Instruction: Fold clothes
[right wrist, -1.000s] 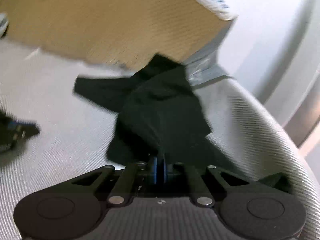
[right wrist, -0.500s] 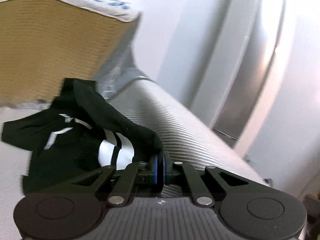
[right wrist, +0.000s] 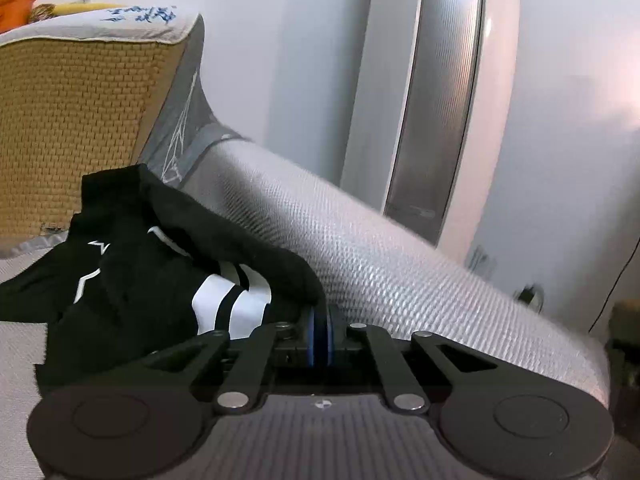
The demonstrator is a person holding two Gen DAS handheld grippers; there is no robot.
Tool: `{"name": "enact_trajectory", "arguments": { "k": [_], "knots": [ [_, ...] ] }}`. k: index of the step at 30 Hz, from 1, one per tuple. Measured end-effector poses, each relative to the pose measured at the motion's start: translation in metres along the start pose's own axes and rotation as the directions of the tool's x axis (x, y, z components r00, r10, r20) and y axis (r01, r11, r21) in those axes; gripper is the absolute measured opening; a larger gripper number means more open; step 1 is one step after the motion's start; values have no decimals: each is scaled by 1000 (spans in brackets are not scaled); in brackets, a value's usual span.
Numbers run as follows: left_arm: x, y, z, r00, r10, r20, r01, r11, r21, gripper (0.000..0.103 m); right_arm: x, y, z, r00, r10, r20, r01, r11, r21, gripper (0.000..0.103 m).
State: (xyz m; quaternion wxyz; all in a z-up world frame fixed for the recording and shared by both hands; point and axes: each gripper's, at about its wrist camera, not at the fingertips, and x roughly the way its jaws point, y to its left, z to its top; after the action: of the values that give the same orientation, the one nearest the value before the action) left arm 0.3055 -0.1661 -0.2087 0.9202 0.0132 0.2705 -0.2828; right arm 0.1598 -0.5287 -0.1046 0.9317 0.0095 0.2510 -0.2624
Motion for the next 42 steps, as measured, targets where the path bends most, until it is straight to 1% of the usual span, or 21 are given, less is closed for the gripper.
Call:
{"name": "enact_trajectory", "arguments": {
  "k": [3, 4, 6, 7, 8, 11, 14, 15, 17, 19, 21, 22, 23, 27, 28, 30, 35, 38, 40, 41, 42],
  "knots": [
    [0, 0, 0, 1000, 2, 0, -2, 1000, 3, 8, -4, 4, -3, 997, 49, -53, -52, 998, -45, 12],
    [0, 0, 0, 1000, 2, 1, -2, 1000, 3, 10, -4, 6, -3, 996, 59, -67, -63, 996, -59, 13],
    [-1, 0, 0, 1000, 4, 4, -4, 1000, 2, 18, -11, 7, -1, 997, 54, -51, -58, 996, -69, 25],
    [-1, 0, 1, 1000, 3, 6, -3, 1000, 5, 27, -15, 8, 0, 997, 55, -44, -58, 996, -67, 27],
    [-2, 0, 0, 1000, 3, 8, -3, 1000, 7, 33, -20, 8, 1, 998, 56, -35, -58, 996, -67, 32],
    [-3, 0, 1, 1000, 4, 9, -4, 1000, 14, 39, -33, 12, 1, 998, 64, -6, -65, 995, -80, 33],
    [-3, 0, 2, 1000, 4, 9, -4, 1000, 13, 41, -48, 24, 9, 995, 81, 61, -73, 991, -116, 33],
    [-3, 0, 2, 1000, 4, 8, -4, 1000, 13, 41, -55, 29, 10, 992, 83, 97, -70, 989, -133, 33],
    [-3, 0, 3, 1000, 4, 8, -5, 1000, 13, 41, -69, 36, 9, 986, 105, 133, -83, 983, -161, 34],
    [-3, -1, 3, 1000, 6, 9, -6, 1000, 14, 41, -73, 50, 9, 978, 173, 119, -146, 968, -206, 34],
    [-3, -1, 3, 1000, 8, 10, -8, 1000, 14, 41, -70, 65, 4, 968, 241, 73, -218, 947, -235, 43],
    [-3, -1, 3, 1000, 9, 11, -9, 1000, 15, 42, -64, 73, -1, 960, 276, 40, -258, 935, -245, 46],
    [-3, -2, 3, 1000, 10, 11, -11, 1000, 17, 43, -57, 82, -9, 952, 305, -4, -297, 923, -246, 52],
    [-2, -2, 3, 1000, 7, 12, -7, 1000, 11, 44, -23, 113, -42, 930, 325, -170, -362, 886, -289, 52],
    [-2, -1, 3, 1000, 6, 12, -6, 1000, 9, 44, -18, 117, -47, 942, 286, -173, -328, 891, -315, 52],
    [-2, -1, 3, 1000, 4, 12, -4, 1000, 6, 45, -11, 119, -55, 959, 226, -168, -272, 900, -341, 53],
    [-3, 0, 3, 1000, -1, 12, 1, 1000, 1, 45, -8, 109, -58, 962, 221, -161, -265, 900, -346, 54],
    [-3, 1, 2, 1000, -4, 12, 4, 1000, -1, 46, -3, 100, -58, 967, 197, -163, -241, 918, -316, 55],
    [-3, 0, 2, 1000, -4, 12, 4, 1000, -1, 46, -1, 89, -58, 963, 198, -184, -241, 936, -255, 61],
    [-3, -1, 2, 1000, -4, 12, 4, 1000, 0, 46, 1, 85, -58, 958, 210, -197, -252, 941, -224, 65],
    [-3, -2, 2, 1000, 3, 13, -3, 1000, -3, 47, 2, 83, -61, 953, 223, -203, -264, 942, -209, 67]
  ]
}}
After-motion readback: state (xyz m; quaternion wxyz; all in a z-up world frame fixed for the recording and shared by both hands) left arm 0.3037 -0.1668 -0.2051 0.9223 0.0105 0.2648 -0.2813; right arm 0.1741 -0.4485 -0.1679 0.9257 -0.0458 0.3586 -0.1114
